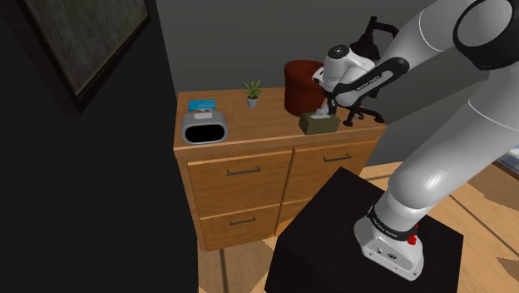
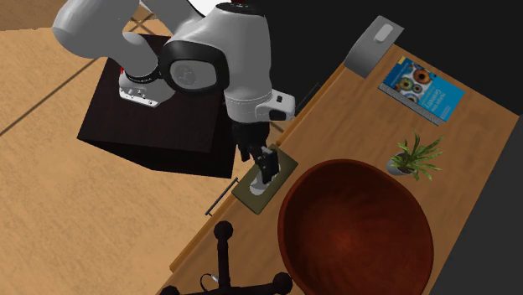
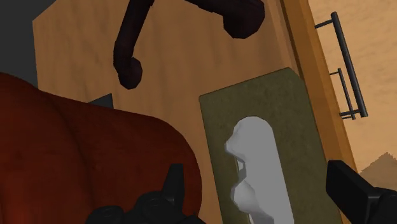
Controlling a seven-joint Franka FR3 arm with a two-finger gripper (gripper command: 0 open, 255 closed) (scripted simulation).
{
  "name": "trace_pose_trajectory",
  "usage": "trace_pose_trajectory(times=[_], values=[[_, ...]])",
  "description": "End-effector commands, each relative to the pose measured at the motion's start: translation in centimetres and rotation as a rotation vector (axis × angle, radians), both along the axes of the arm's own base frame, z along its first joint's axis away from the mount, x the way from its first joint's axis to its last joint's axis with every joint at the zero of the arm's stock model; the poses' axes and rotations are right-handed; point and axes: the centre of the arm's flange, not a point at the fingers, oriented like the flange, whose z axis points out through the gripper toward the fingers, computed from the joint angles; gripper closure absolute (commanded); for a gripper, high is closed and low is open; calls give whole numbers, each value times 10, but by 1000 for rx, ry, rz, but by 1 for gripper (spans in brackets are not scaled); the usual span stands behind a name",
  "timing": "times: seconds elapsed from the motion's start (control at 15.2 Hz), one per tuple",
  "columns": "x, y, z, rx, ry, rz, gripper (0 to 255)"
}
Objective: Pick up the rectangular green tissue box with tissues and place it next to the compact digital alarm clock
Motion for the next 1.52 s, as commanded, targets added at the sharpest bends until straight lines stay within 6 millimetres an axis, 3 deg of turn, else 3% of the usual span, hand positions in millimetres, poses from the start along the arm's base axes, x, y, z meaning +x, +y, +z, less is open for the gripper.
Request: trace_pose_trajectory(times=[0.0,0.46,0.92,0.99,1.45], values=[[4,-10,-6,-13,-1,15,0],[8,-28,-35,-13,-1,15,0],[8,-28,-35,-13,-1,15,0],[8,-28,-35,-13,-1,15,255],[8,-29,-34,-13,-1,15,255]])
